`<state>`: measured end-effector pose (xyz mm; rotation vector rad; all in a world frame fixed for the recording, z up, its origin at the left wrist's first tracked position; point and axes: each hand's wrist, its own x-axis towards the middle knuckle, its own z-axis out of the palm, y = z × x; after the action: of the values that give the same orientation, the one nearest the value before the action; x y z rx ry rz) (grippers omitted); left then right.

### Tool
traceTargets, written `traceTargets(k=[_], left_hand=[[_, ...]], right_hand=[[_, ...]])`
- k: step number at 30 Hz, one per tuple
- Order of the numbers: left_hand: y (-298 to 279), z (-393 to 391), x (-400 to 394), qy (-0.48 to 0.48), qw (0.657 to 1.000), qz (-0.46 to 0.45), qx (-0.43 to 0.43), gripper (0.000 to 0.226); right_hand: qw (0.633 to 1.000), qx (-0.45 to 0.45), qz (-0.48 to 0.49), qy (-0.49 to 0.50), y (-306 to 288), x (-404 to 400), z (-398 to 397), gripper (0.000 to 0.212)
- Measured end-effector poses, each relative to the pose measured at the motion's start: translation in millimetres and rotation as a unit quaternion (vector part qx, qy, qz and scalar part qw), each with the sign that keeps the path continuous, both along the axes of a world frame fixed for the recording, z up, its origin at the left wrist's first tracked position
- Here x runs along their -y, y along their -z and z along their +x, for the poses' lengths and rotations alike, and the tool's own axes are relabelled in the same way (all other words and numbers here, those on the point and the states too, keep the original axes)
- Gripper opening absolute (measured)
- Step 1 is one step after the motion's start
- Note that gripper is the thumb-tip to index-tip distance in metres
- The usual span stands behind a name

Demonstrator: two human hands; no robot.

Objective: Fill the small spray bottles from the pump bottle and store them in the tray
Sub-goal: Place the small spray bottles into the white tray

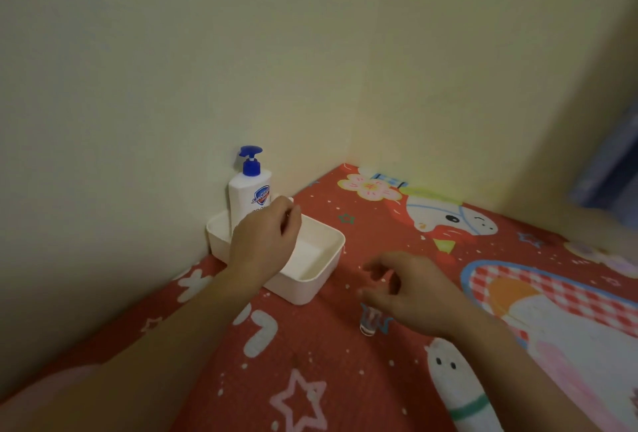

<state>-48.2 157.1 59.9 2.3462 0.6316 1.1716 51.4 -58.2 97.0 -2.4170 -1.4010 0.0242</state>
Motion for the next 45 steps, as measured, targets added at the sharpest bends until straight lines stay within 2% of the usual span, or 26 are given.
traceTargets(k=[3,7,11,16,21,25,34,41,45], left_hand=[[9.9,-11.9,3.9,-0.003,1.000,-0.026,0.013,0.017],[25.2,-28.4,5.6,-0.037,0.996,-0.070,0.040,0.020],[38.8,-42.8,8.0,-0.069,0.992,-0.087,0.066,0.028],[49.8,-52.2,12.2,-0.054,0.990,-0.094,0.092,0.039],[61.4,-57.6,16.9,-0.041,0.989,-0.109,0.086,0.036],[69.0,-62.1,12.8,-0.041,0.988,-0.139,0.052,0.030],[79.2,-69.6,4.7,-0.056,0.984,-0.165,-0.034,0.039],[79.5,-70.7,5.3,-0.049,0.983,-0.175,-0.016,0.036],[78.9,-71.4,4.0,-0.060,0.977,-0.205,0.007,0.033]], right_hand=[[1.000,-0.002,-0.010,0.014,9.2,6.4,-6.3,0.030],[0.999,-0.006,0.017,0.032,13.5,10.8,-10.4,0.024],[0.994,0.011,0.086,0.059,0.2,4.6,-11.2,0.033],[0.982,0.057,0.166,0.065,-31.3,-16.2,-10.7,0.037],[0.967,0.072,0.240,0.042,-51.5,-52.7,-6.8,0.032],[0.974,0.059,0.217,0.039,-44.2,-89.6,8.1,0.032],[0.992,0.081,0.088,0.037,-7.1,-149.2,30.4,0.025],[0.996,0.077,0.035,0.036,18.9,-175.6,42.5,0.029],[0.996,0.079,0.025,0.038,27.6,-185.7,45.1,0.025]])
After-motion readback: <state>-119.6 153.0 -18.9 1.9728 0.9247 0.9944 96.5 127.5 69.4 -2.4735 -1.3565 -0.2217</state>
